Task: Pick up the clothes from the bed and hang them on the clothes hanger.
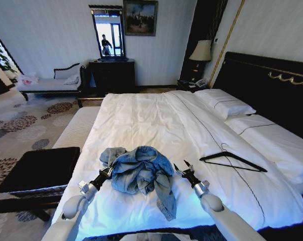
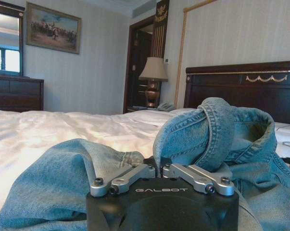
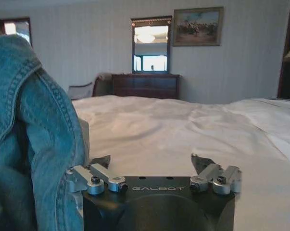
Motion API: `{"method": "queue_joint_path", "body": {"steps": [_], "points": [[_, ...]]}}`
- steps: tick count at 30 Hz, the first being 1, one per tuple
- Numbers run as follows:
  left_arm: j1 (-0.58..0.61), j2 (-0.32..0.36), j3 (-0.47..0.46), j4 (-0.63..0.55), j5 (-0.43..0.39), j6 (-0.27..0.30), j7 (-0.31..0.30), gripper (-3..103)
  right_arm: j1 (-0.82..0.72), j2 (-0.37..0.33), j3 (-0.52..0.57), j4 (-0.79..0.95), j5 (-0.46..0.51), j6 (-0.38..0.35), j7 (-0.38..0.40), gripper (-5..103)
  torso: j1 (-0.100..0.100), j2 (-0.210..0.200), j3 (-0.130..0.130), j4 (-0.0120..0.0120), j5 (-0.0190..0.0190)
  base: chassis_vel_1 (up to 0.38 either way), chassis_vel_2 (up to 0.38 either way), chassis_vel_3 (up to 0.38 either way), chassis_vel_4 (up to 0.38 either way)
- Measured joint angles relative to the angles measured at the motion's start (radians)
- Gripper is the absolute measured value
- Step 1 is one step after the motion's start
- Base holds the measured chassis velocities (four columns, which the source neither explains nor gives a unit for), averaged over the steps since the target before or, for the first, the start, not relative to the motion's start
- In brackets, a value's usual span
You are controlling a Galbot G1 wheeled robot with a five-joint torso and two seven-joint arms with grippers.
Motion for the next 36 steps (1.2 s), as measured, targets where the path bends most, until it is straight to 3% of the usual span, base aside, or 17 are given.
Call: {"method": "queue_joint_path", "body": {"steps": [9,13,15,17,18,20,22,23,24,25,29,36], "points": [[-0.002,0.008,-0.003,0.0,-0.001,-0.004,0.004,2,0.026,-0.011,-0.007,-0.005,0.025,0.025,-0.031,100,0.0,0.0,0.0,-0.0002,0.0001,0.0,0.0,0.0,0.0],[-0.005,0.01,-0.003,0.004,-0.001,-0.004,0.006,2,-0.003,-0.026,0.049,0.034,-0.021,-0.051,0.112,100,0.0,0.0,0.0,-0.0003,0.0,0.0,0.0,0.0,0.0],[-0.007,0.009,-0.002,0.007,-0.001,-0.005,0.007,2,-0.017,-0.038,0.062,0.055,0.018,-0.064,0.12,100,0.0,0.0,0.0,-0.0003,0.0,0.0,0.0,0.0,0.0],[-0.01,0.006,0.0,0.013,0.001,-0.006,0.009,2,-0.049,-0.065,0.069,0.102,0.185,-0.069,0.016,100,0.0,0.0,0.0,-0.0003,0.0,0.0,0.0,0.0,0.0],[-0.01,0.006,0.0,0.013,0.001,-0.006,0.009,2,-0.049,-0.065,0.069,0.102,0.185,-0.069,0.016,100,0.0,0.0,0.0,-0.0003,0.0,0.0,0.0,0.0,0.0],[-0.015,0.001,0.002,0.016,0.002,-0.006,0.01,2,-0.063,-0.082,0.067,0.123,0.277,-0.07,-0.076,100,0.0,0.0,0.0,-0.0003,-0.0001,0.0,0.0,0.0,0.0],[-0.019,-0.003,0.005,0.016,0.003,-0.006,0.01,2,-0.06,-0.091,0.056,0.107,0.319,-0.075,-0.195,100,0.0,0.0,0.0,0.0,-0.0001,0.0,0.0,0.0,0.0],[-0.019,-0.003,0.005,0.016,0.003,-0.006,0.01,2,-0.06,-0.091,0.056,0.107,0.319,-0.075,-0.195,100,0.0,0.0,0.0,0.0,-0.0001,0.0,0.0,0.0,0.0],[-0.019,-0.005,0.006,0.016,0.004,-0.006,0.01,2,-0.054,-0.093,0.052,0.089,0.324,-0.076,-0.246,100,0.0,0.0,0.0,-0.0001,0.0,0.0,0.0,0.0,0.0],[-0.019,-0.008,0.007,0.016,0.007,-0.005,0.01,2,-0.032,-0.093,0.036,0.044,0.315,-0.078,-0.338,100,0.0,0.0,0.0,-0.0001,0.0,0.0,0.0,0.0,0.0],[-0.018,-0.012,0.006,0.015,0.008,-0.004,0.01,2,0.006,-0.087,0.003,-0.013,0.297,-0.079,-0.397,100,0.0,0.0,0.0,-0.0001,0.0001,0.0,0.0,0.0,0.0],[-0.013,-0.008,-0.003,0.016,0.008,-0.004,0.011,2,0.06,-0.075,-0.035,-0.052,0.369,-0.079,-0.488,100,0.0,0.0,0.0,-0.0001,0.0,0.0,0.0,0.0,0.0]]}}
